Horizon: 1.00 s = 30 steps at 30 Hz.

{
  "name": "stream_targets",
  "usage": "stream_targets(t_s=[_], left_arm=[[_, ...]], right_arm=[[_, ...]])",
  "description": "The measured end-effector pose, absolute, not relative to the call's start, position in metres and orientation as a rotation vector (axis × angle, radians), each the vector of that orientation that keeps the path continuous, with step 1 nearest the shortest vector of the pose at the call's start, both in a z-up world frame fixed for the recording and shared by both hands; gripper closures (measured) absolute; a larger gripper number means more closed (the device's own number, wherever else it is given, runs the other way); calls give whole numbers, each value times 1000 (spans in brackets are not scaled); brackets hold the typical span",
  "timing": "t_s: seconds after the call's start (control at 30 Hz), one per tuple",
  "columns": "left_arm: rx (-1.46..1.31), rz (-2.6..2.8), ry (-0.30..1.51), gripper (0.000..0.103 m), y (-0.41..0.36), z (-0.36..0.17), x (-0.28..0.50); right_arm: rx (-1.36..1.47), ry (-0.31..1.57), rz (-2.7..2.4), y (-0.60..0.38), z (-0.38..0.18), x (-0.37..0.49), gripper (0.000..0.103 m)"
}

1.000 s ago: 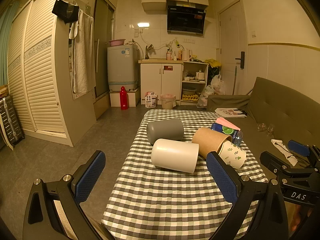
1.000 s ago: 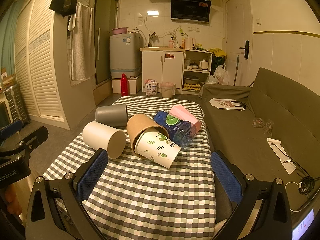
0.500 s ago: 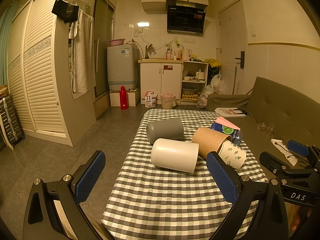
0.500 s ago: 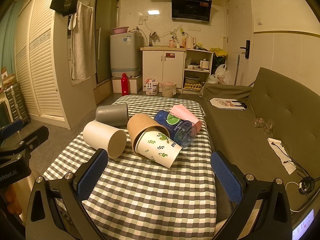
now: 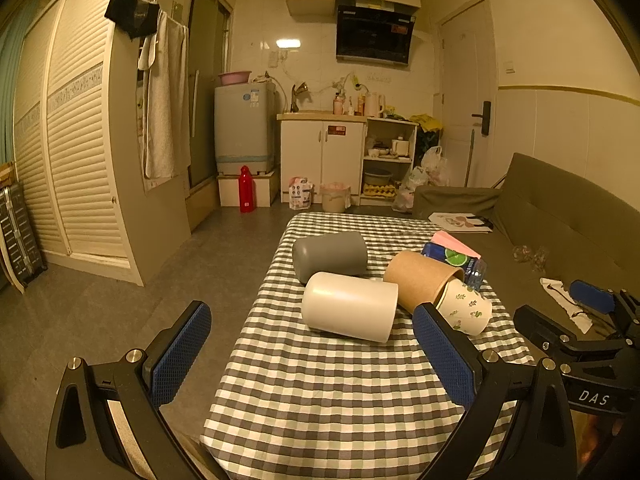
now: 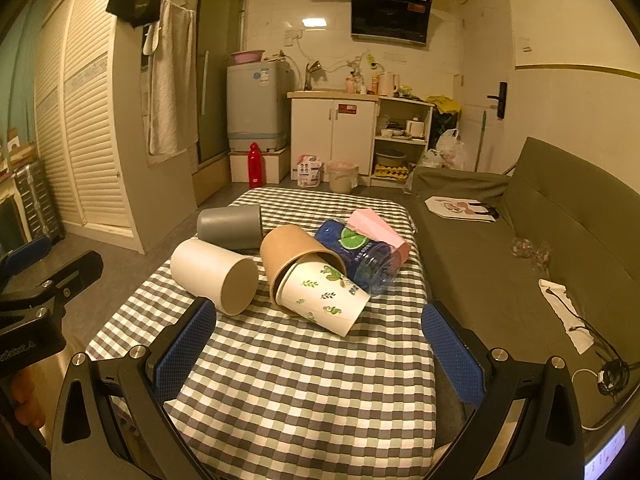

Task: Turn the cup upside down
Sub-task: 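Move the right gripper to the white cup lying on its side and grasp it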

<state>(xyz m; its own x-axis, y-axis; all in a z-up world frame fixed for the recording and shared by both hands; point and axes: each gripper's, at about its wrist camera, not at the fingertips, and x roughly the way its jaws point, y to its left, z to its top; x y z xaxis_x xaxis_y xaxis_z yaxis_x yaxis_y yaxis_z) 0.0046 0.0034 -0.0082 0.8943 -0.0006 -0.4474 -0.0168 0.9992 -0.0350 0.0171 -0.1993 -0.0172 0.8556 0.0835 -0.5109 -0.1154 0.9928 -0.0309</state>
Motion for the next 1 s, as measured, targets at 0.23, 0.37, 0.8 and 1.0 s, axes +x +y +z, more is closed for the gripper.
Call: stream_targets(t_s=[0.23,0.37,0.8,1.0], left_arm=[[-56,68,522,0,23,-9,23],[-65,98,549,0,39,-11,40],[-79,205,649,0,90,-40,87],[-61,184,686,0,96,-50,99]], right_arm=[[-114,577,221,-185,-10,44,0],[-219,597,330,-160,-3,72,0],[-599,844,571,-67,-71,179,0],[-657,924,605,-54,-97,196,0]])
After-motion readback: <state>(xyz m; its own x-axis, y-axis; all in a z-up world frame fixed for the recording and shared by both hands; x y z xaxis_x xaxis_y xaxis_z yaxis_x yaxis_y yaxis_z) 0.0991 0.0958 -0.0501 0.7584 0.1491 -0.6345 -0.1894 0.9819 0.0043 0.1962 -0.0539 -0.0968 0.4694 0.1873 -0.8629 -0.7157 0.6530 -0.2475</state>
